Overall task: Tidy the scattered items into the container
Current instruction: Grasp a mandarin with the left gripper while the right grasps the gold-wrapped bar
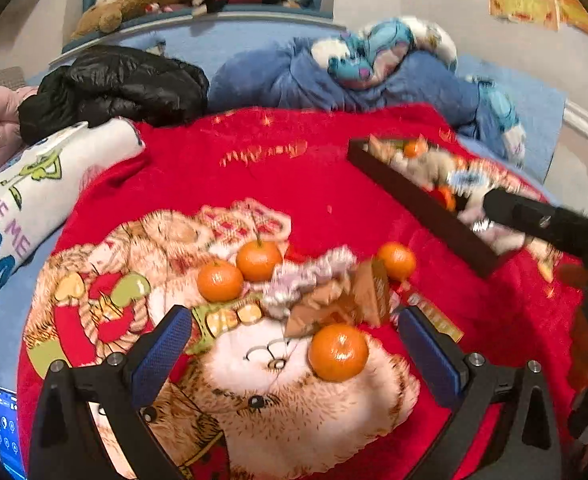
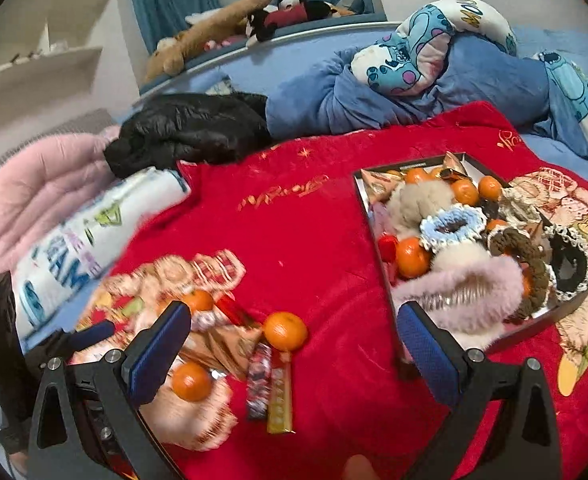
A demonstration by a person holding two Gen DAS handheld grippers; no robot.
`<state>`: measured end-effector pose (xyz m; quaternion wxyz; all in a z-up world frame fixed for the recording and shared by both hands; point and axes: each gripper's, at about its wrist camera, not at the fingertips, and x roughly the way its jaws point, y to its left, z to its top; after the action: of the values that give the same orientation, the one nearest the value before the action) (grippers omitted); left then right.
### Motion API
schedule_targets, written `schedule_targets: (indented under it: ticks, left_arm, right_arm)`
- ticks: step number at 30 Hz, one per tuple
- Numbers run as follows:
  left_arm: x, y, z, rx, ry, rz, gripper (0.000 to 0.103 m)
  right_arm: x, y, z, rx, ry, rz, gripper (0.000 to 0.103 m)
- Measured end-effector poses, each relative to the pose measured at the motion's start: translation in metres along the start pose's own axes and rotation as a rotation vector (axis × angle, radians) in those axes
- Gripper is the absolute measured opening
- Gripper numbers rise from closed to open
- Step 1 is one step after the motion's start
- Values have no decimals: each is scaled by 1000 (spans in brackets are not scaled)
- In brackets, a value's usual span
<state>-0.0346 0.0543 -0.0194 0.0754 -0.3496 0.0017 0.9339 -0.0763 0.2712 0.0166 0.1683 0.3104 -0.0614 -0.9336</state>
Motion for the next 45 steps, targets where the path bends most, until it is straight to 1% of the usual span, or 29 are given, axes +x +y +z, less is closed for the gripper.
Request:
schedule_targets:
  ticks: [4,7,11,13,15,17,18,19,20,21,22,23,26,27,29,31,35,37,41,43,45]
  left_arm:
    - [17,-5,-4,22,55,1,103]
    - [30,-8,-6,26,103,35,103]
    - [42,-9,-10,27,147,42,103]
    - [45,-10,-11,28,155,49,103]
    - [48,-12,-12,32,167,52,102]
    - [51,-13,-13,41,181,63,95]
    - [53,-15,-13,47,185,64,93]
    - [53,-16,-13,51,184,55,89]
    - [52,-17,-13,52,181,41,83]
    - [51,-18,-13,53,180,23,78]
    - [50,-18,-13,50,181,1,70]
    - [48,-18,-15,43,181,-12,65]
    - [47,-16,-14,31,181,-17,59]
    - [46,-15,-14,20,181,-23,58]
    - [44,-12,-14,2,179,-48,51]
    - [41,-11,-14,-12,170,-63,47]
    - [35,-5,-13,-51,154,-77,44]
    - [33,-4,-13,-59,147,-82,40]
    - [30,-4,-13,-65,140,-79,40]
    - [31,-5,-12,-62,139,-75,40]
    - [30,-4,-13,-60,140,-71,40]
  right_arm:
    - [2,-8,-2,28,15,7,103]
    - [0,-13,-1,49,12,6,103]
    - [-3,-14,-1,54,20,37,103]
    - [-4,-10,-2,21,23,16,103]
    - [-4,-4,-5,-29,35,-28,103]
    - [-3,-3,-8,-53,39,-50,103]
    - [-2,-2,-10,-59,46,-59,102]
    - [-2,-3,-11,-62,52,-58,101]
    - [0,-4,-12,-66,61,-52,100]
    - [1,-5,-14,-69,69,-50,100]
    - [2,-5,-15,-71,75,-49,99]
    - [3,-6,-17,-72,81,-53,99]
    - [8,-3,-24,-95,112,-63,97]
    - [11,-1,-27,-105,128,-64,95]
    - [13,2,-32,-114,147,-47,91]
    - [15,5,-37,-133,164,-36,88]
    - [20,9,-44,-155,195,-24,84]
    - [23,8,-47,-153,211,-16,80]
    - [27,12,-52,-174,229,-1,78]
    - [30,14,-55,-182,238,15,72]
    - [33,18,-58,-194,252,17,69]
